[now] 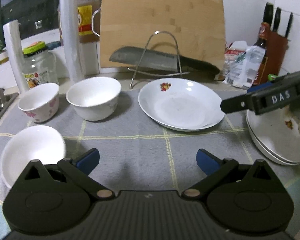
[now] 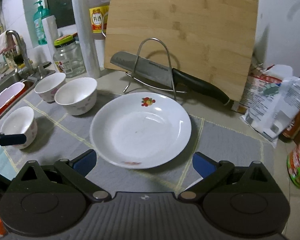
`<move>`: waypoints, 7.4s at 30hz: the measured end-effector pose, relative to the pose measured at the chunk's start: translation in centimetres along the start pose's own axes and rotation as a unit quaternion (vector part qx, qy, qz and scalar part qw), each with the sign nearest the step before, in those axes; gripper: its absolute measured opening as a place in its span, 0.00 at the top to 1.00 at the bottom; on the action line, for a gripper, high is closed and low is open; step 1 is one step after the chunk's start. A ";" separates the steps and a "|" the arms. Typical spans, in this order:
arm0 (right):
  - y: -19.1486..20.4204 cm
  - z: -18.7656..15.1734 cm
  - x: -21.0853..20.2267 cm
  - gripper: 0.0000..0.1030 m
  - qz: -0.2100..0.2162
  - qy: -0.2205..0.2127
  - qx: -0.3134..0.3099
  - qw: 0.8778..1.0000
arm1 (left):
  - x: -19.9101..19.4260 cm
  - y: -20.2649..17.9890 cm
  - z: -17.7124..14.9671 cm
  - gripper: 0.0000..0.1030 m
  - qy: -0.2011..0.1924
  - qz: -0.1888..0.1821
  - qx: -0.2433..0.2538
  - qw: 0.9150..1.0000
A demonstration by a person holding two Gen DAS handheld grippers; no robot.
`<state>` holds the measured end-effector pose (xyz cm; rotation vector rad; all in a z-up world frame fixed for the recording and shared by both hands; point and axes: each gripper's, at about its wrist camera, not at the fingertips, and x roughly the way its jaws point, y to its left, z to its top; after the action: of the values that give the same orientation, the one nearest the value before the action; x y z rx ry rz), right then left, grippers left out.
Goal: Organize plates and bowls
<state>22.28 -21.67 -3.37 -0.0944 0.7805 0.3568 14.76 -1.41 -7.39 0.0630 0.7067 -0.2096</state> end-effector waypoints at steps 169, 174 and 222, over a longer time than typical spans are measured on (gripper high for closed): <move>-6.8 -4.0 -5.7 0.00 0.110 0.073 0.074 0.988 | 0.4 -10.5 1.4 0.00 0.015 -0.248 0.276 0.929; -8.2 -5.1 -6.6 0.00 0.087 0.071 0.096 0.989 | 1.1 -11.8 1.5 0.00 0.014 -0.270 0.293 0.917; -12.4 -8.4 -6.3 0.00 0.019 0.105 0.130 0.986 | 5.9 -16.5 1.3 0.01 0.059 -0.287 0.328 0.898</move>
<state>16.87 -36.83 -5.53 0.1309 1.0331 0.2813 16.49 -18.67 -10.05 0.5203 0.7355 -1.0191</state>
